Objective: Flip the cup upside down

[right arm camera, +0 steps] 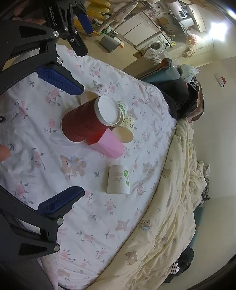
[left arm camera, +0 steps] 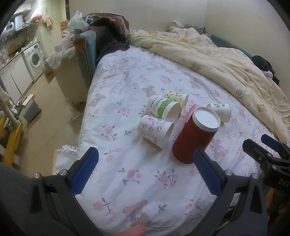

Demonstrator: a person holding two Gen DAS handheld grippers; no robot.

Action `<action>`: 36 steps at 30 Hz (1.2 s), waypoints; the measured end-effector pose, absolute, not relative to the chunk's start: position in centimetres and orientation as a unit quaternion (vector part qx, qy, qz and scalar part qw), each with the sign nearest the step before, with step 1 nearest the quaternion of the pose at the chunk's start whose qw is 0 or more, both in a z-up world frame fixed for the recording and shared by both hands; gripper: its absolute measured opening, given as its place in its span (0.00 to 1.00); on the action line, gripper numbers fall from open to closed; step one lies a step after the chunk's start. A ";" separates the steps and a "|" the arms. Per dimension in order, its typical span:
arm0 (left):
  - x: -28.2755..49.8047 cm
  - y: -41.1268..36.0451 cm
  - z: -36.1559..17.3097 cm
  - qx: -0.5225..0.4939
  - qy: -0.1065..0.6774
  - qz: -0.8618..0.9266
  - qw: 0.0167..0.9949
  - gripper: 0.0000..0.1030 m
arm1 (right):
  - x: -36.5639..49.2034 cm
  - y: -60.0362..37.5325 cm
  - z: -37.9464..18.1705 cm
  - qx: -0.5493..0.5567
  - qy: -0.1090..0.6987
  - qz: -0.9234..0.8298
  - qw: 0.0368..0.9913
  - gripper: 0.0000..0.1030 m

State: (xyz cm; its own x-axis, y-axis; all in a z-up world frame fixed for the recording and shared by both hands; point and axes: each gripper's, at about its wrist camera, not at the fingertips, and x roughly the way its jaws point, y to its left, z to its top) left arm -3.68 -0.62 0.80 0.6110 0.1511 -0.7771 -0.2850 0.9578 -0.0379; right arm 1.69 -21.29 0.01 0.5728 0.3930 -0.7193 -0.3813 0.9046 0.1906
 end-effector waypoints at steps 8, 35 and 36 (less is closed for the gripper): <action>-3.8 -0.5 0.7 -0.081 0.426 0.123 0.893 1.00 | 1.6 -21.2 0.0 0.006 0.410 0.217 0.886 1.00; -3.6 -0.5 0.3 -0.092 0.436 0.122 0.887 1.00 | 1.6 -21.0 -0.5 0.007 0.419 0.221 0.881 1.00; -3.7 -0.5 0.5 -0.091 0.432 0.122 0.889 1.00 | 1.7 -20.9 -0.6 0.007 0.426 0.225 0.876 1.00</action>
